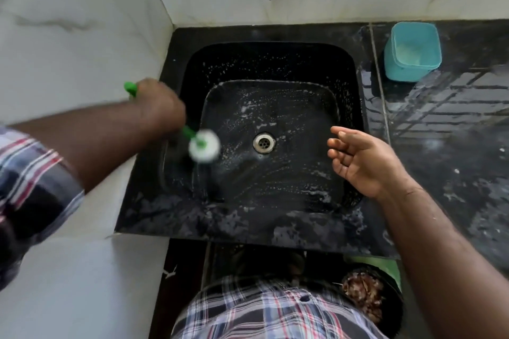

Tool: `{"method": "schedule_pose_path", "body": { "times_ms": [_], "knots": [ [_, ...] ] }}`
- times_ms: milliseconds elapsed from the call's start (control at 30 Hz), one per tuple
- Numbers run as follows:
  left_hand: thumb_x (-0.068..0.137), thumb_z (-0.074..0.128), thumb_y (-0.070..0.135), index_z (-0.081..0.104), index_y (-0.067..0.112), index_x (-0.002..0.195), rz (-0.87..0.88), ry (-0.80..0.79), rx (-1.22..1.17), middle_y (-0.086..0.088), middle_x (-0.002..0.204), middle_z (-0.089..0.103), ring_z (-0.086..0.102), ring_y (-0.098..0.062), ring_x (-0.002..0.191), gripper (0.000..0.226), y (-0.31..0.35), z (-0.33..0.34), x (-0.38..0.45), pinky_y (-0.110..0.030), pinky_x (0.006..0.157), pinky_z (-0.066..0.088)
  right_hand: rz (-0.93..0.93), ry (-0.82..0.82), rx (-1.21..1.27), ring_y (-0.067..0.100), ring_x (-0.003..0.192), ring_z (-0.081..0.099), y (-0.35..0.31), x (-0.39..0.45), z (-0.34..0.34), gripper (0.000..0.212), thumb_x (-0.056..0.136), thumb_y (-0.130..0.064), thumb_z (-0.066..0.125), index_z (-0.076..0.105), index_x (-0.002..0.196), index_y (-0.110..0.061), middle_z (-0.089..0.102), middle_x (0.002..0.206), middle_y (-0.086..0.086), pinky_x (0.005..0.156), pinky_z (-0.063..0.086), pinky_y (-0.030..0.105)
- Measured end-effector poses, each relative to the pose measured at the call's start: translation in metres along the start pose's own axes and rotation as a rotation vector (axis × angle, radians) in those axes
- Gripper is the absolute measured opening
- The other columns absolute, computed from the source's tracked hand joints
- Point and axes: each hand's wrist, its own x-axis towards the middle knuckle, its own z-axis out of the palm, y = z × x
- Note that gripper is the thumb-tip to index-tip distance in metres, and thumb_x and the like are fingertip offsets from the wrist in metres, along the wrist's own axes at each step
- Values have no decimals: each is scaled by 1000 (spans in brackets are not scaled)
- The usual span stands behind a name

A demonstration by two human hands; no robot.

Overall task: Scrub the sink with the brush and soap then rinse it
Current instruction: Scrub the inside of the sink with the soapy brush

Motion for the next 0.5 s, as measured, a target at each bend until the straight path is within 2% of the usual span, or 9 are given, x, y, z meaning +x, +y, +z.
{"method": "schedule_pose_path", "body": {
  "times_ms": [100, 167, 200, 233, 267, 300, 367, 433, 500],
  "knots": [
    [93, 53, 29, 64, 25, 124, -50, 16, 77, 1, 130, 62, 61, -25, 117, 33, -9, -10, 9, -42, 89, 50, 11, 2, 16, 12, 65, 64, 4, -2, -10, 24, 94, -16, 55, 66, 115, -16, 69, 80, 1, 58, 50, 21],
    [86, 62, 28, 65, 26, 124, 69, -62, 161, 4, 126, 64, 65, -23, 109, 37, 8, -5, 14, -42, 68, 52, 17, -6, 22, 12, 64, 64, 6, -4, -15, 24, 94, -15, 54, 66, 115, -16, 69, 80, 1, 58, 51, 21],
    [81, 65, 21, 67, 25, 123, 157, -148, 213, 5, 123, 66, 68, -21, 100, 42, 24, 2, 14, -41, 54, 53, 16, -7, 28, 12, 64, 64, 6, -4, -16, 24, 94, -15, 53, 66, 115, -16, 69, 80, 1, 57, 51, 21],
    [75, 65, 11, 68, 22, 121, 247, -216, 316, 6, 119, 67, 69, -20, 88, 47, 40, 5, 11, -34, 43, 50, 14, -7, 32, 12, 64, 63, 5, -4, -17, 23, 95, -15, 53, 66, 114, -16, 68, 79, 1, 57, 51, 21],
    [71, 65, 6, 68, 20, 121, 326, -239, 428, 5, 117, 67, 67, -20, 79, 51, 51, 2, 1, -27, 39, 47, 13, -5, 35, 12, 64, 63, 4, -5, -18, 23, 95, -15, 52, 66, 113, -17, 68, 79, 1, 56, 51, 21],
    [75, 65, 7, 67, 19, 122, 379, -249, 482, 4, 116, 66, 66, -20, 79, 48, 57, -5, -13, -24, 41, 45, 11, -4, 36, 12, 64, 63, 4, -5, -19, 22, 95, -15, 52, 66, 112, -17, 68, 79, 1, 56, 51, 21],
    [89, 59, 19, 66, 21, 119, 434, -236, 425, 4, 115, 65, 63, -21, 86, 31, 56, -22, -34, -29, 49, 43, 6, -4, 44, 12, 63, 63, 2, -5, -21, 21, 96, -15, 52, 66, 111, -17, 68, 78, 1, 55, 51, 21],
    [93, 52, 31, 65, 21, 112, 451, -169, 134, 1, 104, 64, 61, -23, 86, 25, 47, -23, -34, -33, 59, 47, 7, -1, 58, 12, 62, 63, 1, -6, -24, 21, 96, -15, 52, 66, 110, -18, 68, 78, 1, 54, 51, 20],
    [96, 46, 43, 64, 19, 116, 497, -157, -199, -3, 104, 65, 61, -25, 88, 35, 57, -15, -29, -33, 70, 48, 13, 6, 66, 12, 62, 63, 0, -6, -27, 20, 96, -15, 52, 66, 110, -17, 68, 78, 1, 54, 51, 20]
  ]
}}
